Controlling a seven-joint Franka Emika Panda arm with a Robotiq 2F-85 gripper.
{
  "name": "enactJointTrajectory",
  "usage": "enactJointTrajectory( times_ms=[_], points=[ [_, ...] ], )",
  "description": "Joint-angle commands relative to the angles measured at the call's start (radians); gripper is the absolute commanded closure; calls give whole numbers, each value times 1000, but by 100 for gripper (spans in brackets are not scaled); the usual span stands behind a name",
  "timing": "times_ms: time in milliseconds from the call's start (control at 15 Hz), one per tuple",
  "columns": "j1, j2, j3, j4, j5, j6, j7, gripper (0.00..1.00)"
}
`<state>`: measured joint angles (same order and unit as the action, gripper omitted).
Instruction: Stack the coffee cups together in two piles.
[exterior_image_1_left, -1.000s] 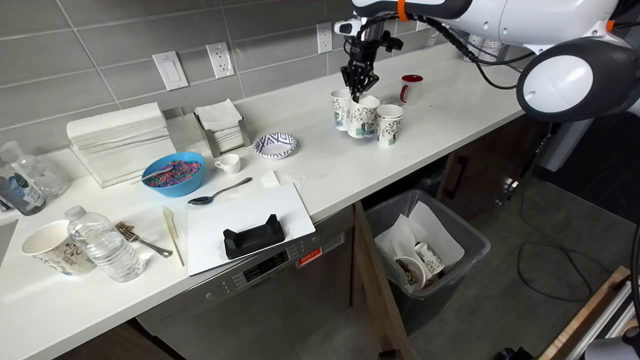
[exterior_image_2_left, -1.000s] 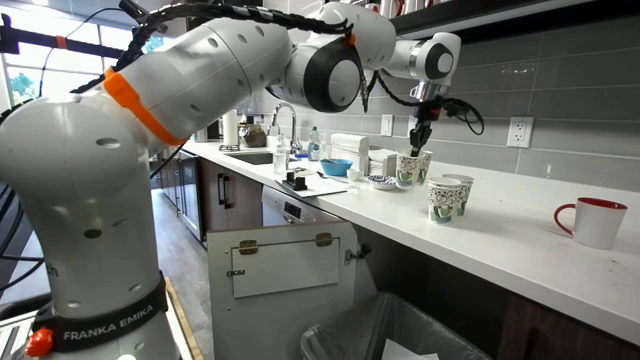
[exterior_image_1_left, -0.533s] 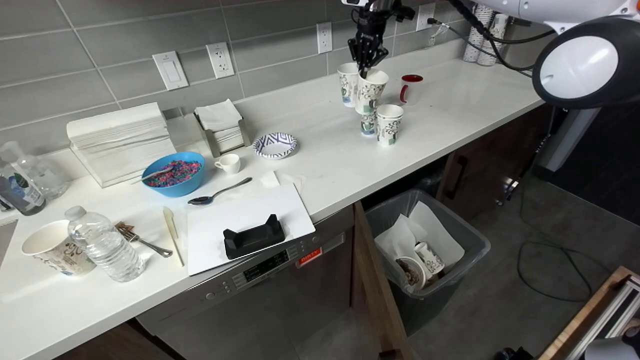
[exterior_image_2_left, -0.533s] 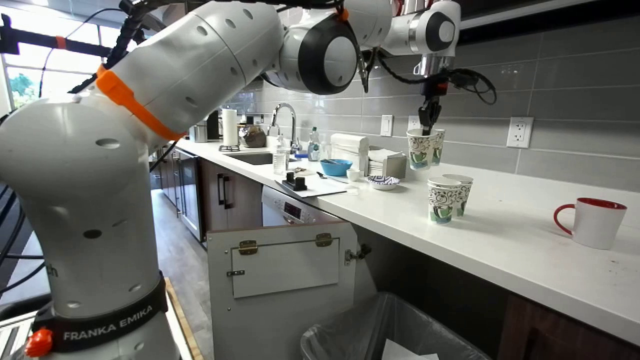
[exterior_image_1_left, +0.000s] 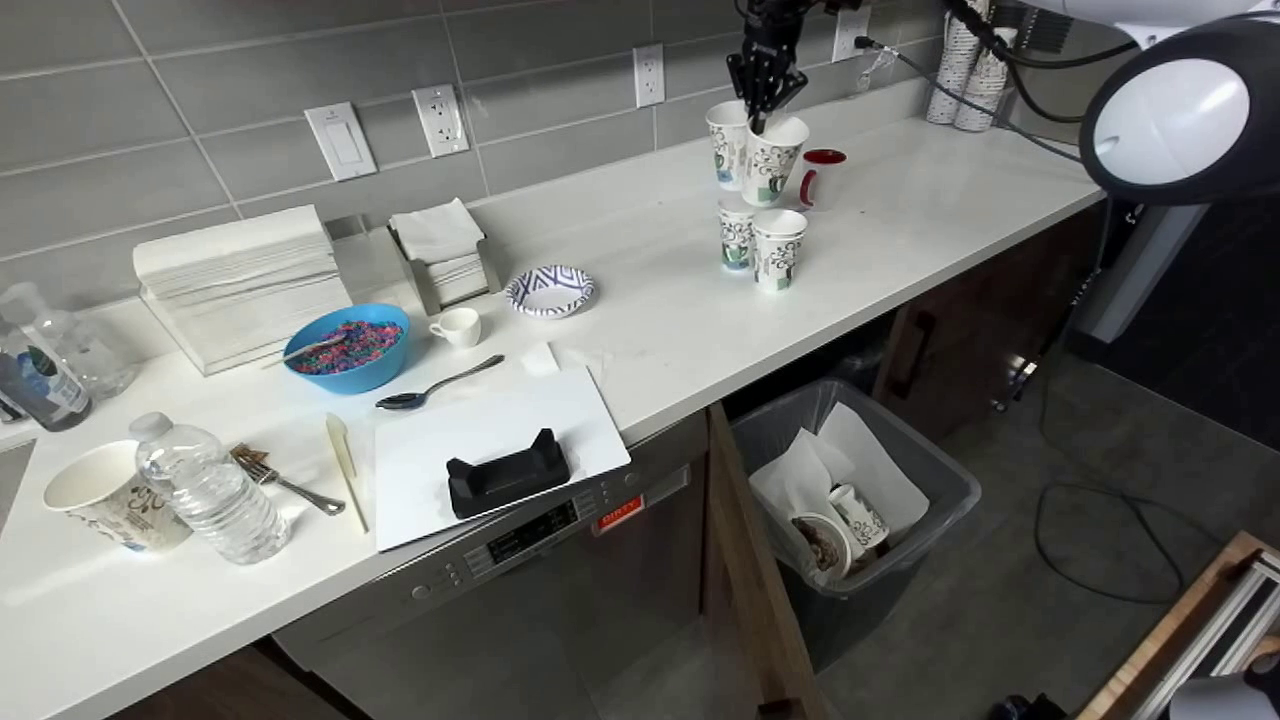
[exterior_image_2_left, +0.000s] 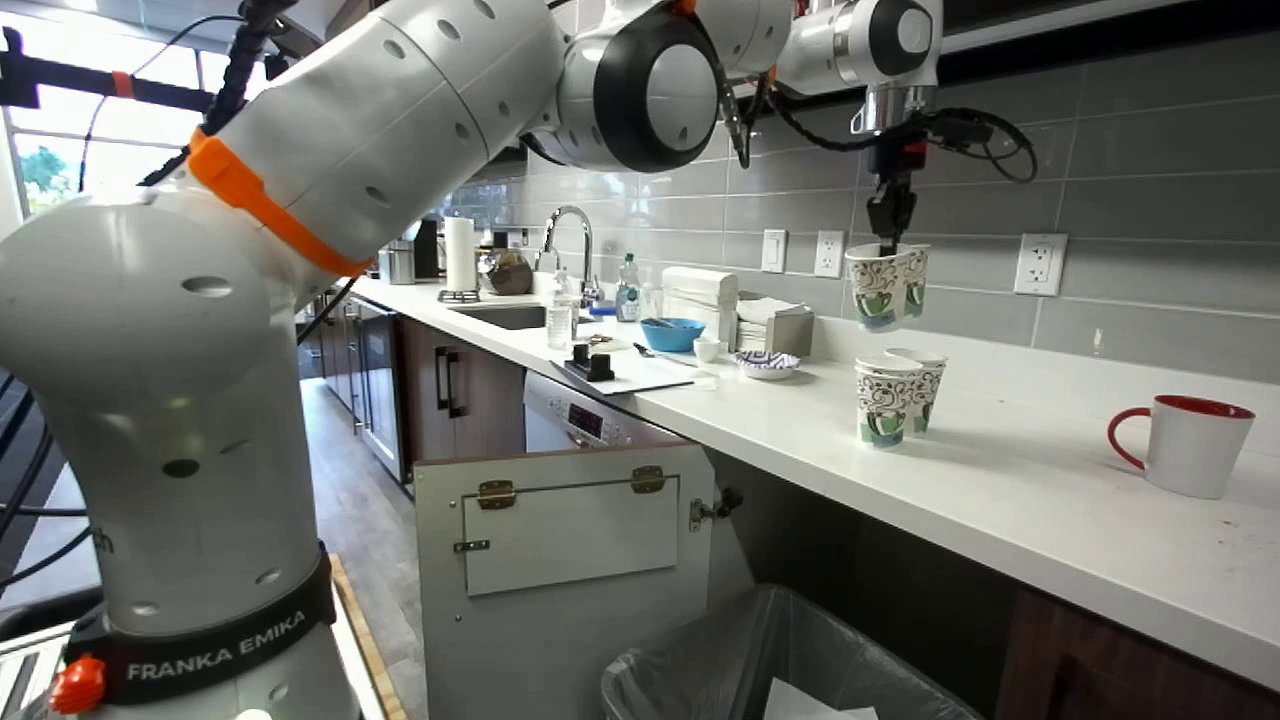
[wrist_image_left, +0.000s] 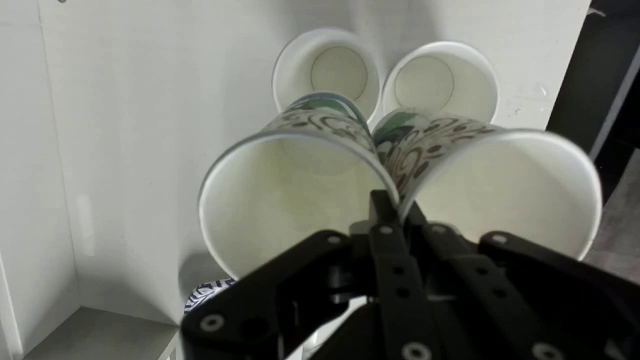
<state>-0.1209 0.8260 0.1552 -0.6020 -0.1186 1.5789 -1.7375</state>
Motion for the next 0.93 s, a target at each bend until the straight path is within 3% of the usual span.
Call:
enactJointTrajectory(
  times_ms=[0,867],
  points=[
    [-17,-3,-12,-7,-11,-27,-35,99],
    [-38,25,-6,-13,2,-23,-86,99]
  ],
)
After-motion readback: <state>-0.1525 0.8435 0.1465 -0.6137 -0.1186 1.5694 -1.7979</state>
